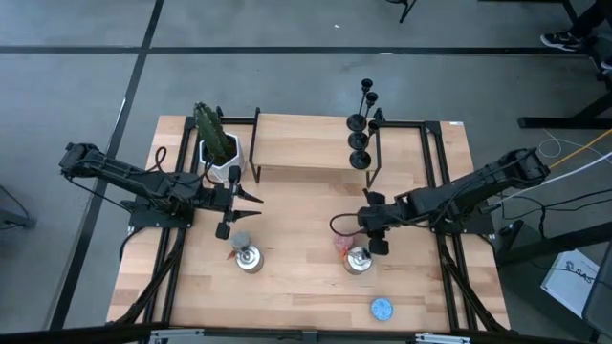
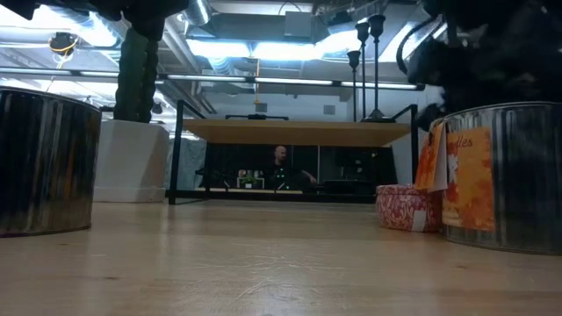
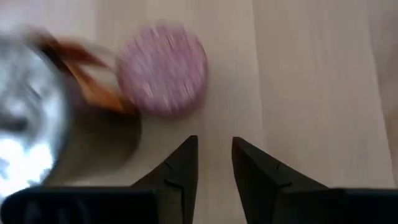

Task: Pick & Place candle stick holders
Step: Put the pink scented candle on the shelf

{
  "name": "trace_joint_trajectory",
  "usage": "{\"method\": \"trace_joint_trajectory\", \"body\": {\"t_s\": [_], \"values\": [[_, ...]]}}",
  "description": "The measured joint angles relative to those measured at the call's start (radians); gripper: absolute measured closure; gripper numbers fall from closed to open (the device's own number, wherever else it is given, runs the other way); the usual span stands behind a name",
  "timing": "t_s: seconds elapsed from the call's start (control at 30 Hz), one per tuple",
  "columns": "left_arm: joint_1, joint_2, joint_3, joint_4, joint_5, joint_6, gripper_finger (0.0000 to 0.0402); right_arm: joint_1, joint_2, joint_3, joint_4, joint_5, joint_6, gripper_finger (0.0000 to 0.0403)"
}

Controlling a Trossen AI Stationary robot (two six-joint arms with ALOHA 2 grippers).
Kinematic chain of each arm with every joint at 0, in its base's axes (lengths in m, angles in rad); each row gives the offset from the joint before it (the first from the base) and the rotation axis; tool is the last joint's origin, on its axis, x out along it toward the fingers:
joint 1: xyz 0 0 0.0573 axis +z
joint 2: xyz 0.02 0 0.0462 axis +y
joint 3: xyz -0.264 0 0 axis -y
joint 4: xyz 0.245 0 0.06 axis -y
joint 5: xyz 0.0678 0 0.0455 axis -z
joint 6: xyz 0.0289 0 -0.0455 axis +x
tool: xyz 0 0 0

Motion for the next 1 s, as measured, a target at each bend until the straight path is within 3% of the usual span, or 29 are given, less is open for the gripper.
{"method": "trace_joint_trajectory", "body": {"t_s": [0.2, 0.53, 0.8, 1.0], "values": [[0.000, 0.000, 0.000, -0.005, 0.001, 0.000, 0.0274, 0.000, 0.005, -0.033, -0.023, -0.008, 0.057, 0.0302], [0.000, 0.000, 0.000, -0.016, 0.001, 0.000, 0.0274, 0.000, 0.171, -0.040, 0.217, -0.029, 0.006, 0.0302], [0.000, 0.000, 0.000, -0.019, 0.002, 0.001, 0.0274, -0.017, 0.310, 0.015, 0.455, -0.069, -0.097, 0.0302], [0.000, 0.000, 0.000, -0.019, 0.003, 0.000, 0.0274, -0.028, 0.362, 0.116, 0.449, -0.068, -0.171, 0.0302]]}}
